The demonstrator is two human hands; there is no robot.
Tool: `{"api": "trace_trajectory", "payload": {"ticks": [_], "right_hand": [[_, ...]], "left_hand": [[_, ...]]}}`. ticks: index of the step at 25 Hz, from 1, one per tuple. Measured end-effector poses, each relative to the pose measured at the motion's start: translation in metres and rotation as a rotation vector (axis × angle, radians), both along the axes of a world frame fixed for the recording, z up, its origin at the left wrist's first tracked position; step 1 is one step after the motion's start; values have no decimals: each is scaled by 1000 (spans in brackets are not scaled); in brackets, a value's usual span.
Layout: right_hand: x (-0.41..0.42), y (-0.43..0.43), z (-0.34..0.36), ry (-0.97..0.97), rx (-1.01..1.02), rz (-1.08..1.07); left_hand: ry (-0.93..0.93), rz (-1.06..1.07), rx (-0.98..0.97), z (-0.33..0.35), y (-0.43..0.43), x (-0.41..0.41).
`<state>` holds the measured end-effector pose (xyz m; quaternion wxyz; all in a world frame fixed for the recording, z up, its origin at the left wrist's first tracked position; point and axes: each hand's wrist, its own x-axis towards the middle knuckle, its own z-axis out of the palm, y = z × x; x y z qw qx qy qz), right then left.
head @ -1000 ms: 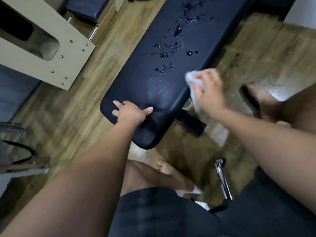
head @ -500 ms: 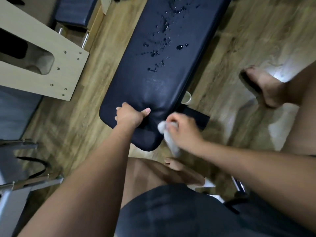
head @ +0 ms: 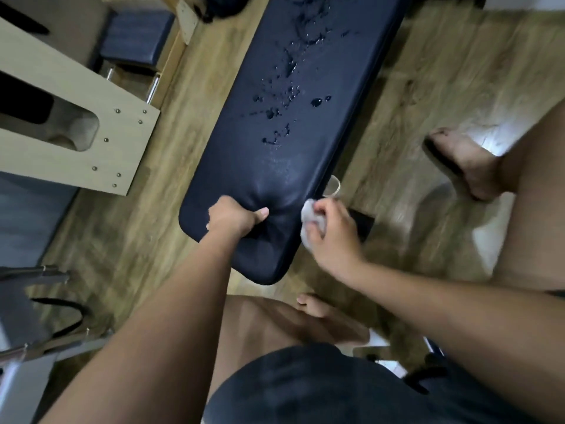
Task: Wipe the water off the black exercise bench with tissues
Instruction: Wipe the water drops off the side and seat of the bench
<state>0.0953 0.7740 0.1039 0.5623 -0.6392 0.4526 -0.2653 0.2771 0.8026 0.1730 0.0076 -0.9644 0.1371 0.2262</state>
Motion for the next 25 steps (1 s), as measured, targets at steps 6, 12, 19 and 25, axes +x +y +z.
{"api": "trace_trajectory", "payload": {"ticks": [6, 12, 19, 25], "right_hand": [[10, -142, 5, -13, 19, -336], [14, -128, -6, 42, -42, -268], [4, -96, -24, 51, -115, -159], [17, -218, -7, 71, -283, -349]], "left_hand": [[-28, -33, -29, -11, 8, 2], [11, 17, -22, -5, -3, 1], [-45, -5, -6, -5, 6, -2], [-41, -1, -9, -3, 7, -4]]}}
